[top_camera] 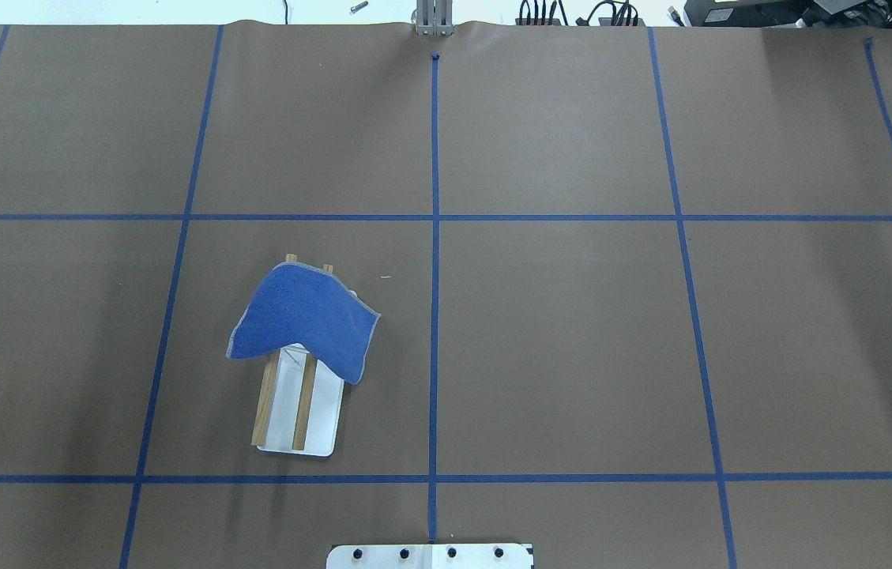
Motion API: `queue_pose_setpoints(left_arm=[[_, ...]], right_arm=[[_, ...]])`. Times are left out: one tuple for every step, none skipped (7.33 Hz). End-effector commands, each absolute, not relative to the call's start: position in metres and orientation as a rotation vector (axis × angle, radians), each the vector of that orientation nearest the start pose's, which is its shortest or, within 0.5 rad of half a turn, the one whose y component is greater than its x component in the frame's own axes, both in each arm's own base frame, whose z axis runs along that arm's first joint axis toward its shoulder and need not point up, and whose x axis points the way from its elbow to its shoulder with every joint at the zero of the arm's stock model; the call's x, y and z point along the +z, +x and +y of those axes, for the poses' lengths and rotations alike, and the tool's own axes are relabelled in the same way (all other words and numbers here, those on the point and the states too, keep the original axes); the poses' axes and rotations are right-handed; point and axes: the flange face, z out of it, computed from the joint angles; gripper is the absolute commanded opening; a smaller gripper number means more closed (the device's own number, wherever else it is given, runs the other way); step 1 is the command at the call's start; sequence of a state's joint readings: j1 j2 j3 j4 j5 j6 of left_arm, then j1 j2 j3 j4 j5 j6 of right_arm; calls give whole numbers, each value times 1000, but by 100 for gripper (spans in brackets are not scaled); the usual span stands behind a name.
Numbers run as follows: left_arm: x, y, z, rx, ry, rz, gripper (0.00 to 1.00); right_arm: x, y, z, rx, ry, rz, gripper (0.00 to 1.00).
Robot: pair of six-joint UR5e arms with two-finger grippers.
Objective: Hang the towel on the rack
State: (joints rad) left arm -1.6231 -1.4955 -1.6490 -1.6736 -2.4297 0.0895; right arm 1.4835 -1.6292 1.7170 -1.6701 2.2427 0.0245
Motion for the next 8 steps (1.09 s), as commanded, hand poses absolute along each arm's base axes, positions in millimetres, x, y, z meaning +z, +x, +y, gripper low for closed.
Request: queue_pose_setpoints(left_arm=[[640, -83, -462, 78, 159, 845, 98], [640, -83, -462, 78, 159, 845, 98], [640, -83, -462, 78, 159, 845, 98], [640, -83, -462, 78, 160, 845, 98], [639, -83, -462, 77, 159, 846, 98], [637, -83, -462, 79, 164, 853, 98], [633, -82, -461, 80, 169, 853, 98], [636, -82, -457, 79, 164, 853, 98]], right_arm=[[629, 30, -471, -59, -42, -671, 100], [627, 30, -472, -60, -39, -671, 100], [623, 30, -473, -63, -32, -671, 100], [623, 30, -473, -63, -30, -673, 100], [623, 29, -473, -63, -32, -682, 100], [623, 29, -473, -62, -34, -685, 100], [623, 29, -473, -63, -33, -685, 100], [624, 29, -472, -61, -35, -685, 100]])
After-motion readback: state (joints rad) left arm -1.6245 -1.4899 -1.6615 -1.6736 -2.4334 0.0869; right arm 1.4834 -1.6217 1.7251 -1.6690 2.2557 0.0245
